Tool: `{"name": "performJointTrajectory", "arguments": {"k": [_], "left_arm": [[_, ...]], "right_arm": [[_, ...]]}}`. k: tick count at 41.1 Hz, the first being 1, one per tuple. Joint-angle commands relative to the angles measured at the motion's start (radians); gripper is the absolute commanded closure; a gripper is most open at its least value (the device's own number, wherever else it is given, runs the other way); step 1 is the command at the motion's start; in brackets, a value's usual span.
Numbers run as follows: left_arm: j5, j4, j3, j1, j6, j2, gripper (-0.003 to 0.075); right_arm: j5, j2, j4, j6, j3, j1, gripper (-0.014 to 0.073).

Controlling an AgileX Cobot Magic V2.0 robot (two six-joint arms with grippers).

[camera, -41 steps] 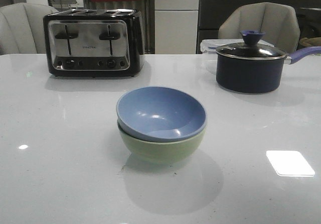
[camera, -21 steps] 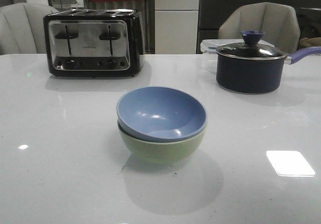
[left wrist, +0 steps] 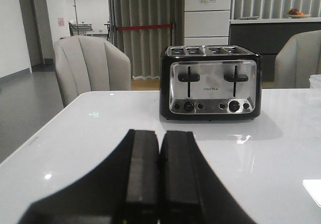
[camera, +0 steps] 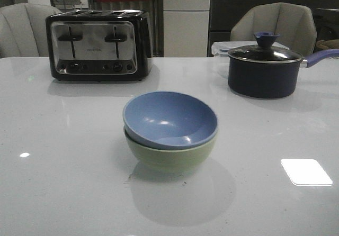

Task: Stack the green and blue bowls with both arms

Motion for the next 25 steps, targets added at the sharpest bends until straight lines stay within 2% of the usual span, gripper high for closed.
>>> {"name": "performJointTrajectory", "arguments": {"k": [1,8,12,25], "left_arm": [[-0.090,-0.009,0.004,-0.007,-0.004,-0.020,0.0627],[-0.090,-0.009,0.004,-0.007,-0.004,-0.020,0.0627],[-0.090,-0.009,0.004,-0.007,-0.004,-0.020,0.0627],[-0.090,-0.009,0.004,-0.007,-0.004,-0.020,0.0627]], "right_arm": [[-0.174,-0.071,0.005,-0.012,0.074,-0.011,0.0537],[-0.182,-0.176,0.005,-0.012,0.189,-0.014,0.0537],[-0.140,-0.178,0.005,-0.012,0.186,-0.017,0.0537],[-0.143,-0.178,0.005,0.003,0.186,-0.017,0.0537]]}}
